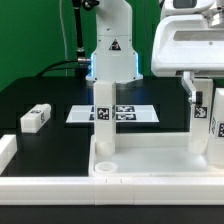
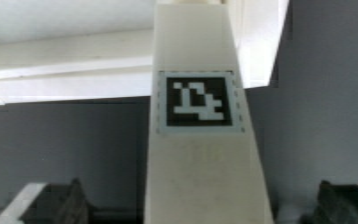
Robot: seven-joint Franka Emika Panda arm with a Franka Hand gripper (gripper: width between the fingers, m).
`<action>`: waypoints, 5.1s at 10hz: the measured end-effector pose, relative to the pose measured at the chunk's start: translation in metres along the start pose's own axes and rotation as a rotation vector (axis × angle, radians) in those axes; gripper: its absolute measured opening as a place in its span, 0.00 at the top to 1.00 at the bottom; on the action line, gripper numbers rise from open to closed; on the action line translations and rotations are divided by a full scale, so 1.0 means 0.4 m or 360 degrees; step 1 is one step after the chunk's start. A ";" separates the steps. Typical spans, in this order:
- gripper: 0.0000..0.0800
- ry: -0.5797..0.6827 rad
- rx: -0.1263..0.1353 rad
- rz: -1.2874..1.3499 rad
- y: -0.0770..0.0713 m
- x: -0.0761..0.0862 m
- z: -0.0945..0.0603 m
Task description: Assemble desk
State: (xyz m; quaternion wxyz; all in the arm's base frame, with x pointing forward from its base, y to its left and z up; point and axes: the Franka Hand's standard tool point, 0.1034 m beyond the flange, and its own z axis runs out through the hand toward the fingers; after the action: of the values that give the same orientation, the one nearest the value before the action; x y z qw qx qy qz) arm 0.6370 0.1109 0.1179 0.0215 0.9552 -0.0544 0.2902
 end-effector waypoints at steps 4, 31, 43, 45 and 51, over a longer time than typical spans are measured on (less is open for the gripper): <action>0.19 -0.0146 -0.0012 -0.0073 0.013 0.058 -0.045; 0.64 -0.0669 -0.0388 0.1766 0.022 0.029 0.002; 0.19 -0.0548 -0.0131 0.1394 0.051 0.047 0.015; 0.19 -0.0547 -0.0090 0.1106 0.055 0.047 0.016; 0.19 -0.0608 0.0080 0.0165 0.022 0.041 0.027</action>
Offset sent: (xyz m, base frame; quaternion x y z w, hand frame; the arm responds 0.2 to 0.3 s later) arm 0.0137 0.0028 0.0447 0.0303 -0.1594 -0.0095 0.9867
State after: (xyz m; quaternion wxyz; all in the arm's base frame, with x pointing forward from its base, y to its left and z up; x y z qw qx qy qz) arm 0.6555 0.0999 0.1182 -0.0280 0.9890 -0.0994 0.1058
